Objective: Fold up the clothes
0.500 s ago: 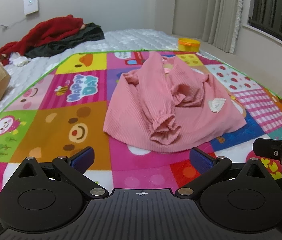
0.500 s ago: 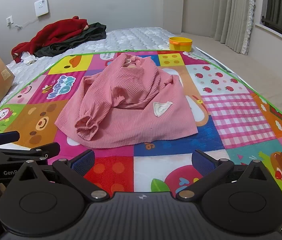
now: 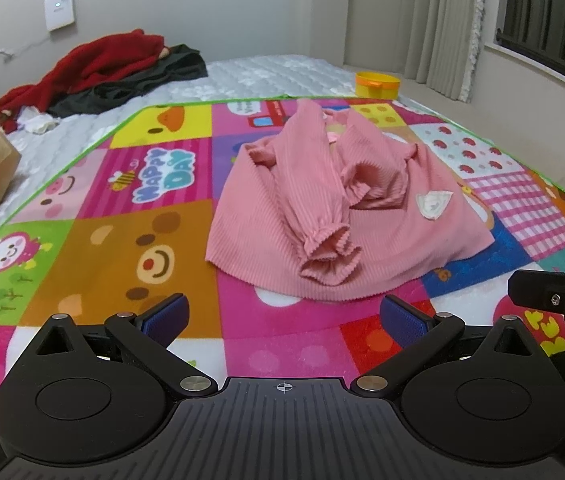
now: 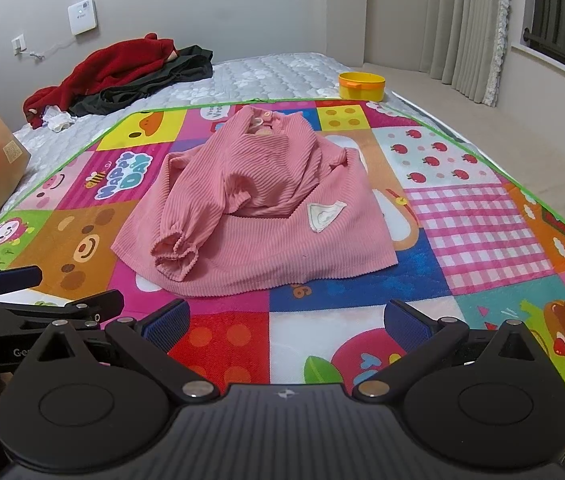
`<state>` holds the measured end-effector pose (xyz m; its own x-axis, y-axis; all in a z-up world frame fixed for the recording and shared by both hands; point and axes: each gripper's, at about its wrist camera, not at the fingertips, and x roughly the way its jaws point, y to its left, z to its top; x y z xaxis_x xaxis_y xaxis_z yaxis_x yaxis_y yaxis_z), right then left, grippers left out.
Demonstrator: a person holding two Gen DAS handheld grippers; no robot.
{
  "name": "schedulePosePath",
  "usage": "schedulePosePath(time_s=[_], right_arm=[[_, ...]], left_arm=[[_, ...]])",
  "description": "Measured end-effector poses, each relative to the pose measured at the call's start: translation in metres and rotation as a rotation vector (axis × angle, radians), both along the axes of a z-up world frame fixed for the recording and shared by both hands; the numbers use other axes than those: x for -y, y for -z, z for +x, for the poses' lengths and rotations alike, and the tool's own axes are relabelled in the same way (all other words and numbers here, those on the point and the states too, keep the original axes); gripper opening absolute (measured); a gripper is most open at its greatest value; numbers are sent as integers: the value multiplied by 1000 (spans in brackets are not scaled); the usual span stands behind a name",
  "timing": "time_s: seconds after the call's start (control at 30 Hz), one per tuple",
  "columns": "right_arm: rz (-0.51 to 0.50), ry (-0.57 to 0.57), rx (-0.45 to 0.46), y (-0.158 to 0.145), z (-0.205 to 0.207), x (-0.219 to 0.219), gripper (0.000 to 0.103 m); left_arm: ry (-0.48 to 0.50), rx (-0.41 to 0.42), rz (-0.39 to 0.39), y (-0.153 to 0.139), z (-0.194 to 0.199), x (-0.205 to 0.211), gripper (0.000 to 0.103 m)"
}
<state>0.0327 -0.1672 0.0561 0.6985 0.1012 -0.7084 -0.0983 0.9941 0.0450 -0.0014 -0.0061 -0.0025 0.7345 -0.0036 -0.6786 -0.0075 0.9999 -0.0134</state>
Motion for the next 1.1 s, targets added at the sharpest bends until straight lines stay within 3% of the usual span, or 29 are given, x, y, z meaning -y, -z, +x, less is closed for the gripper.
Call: schedulePosePath(time_s=[1.1], right_arm=[[8, 2, -6, 0, 1, 1, 103]], left_arm=[[5, -5, 6, -1, 0, -2, 103]])
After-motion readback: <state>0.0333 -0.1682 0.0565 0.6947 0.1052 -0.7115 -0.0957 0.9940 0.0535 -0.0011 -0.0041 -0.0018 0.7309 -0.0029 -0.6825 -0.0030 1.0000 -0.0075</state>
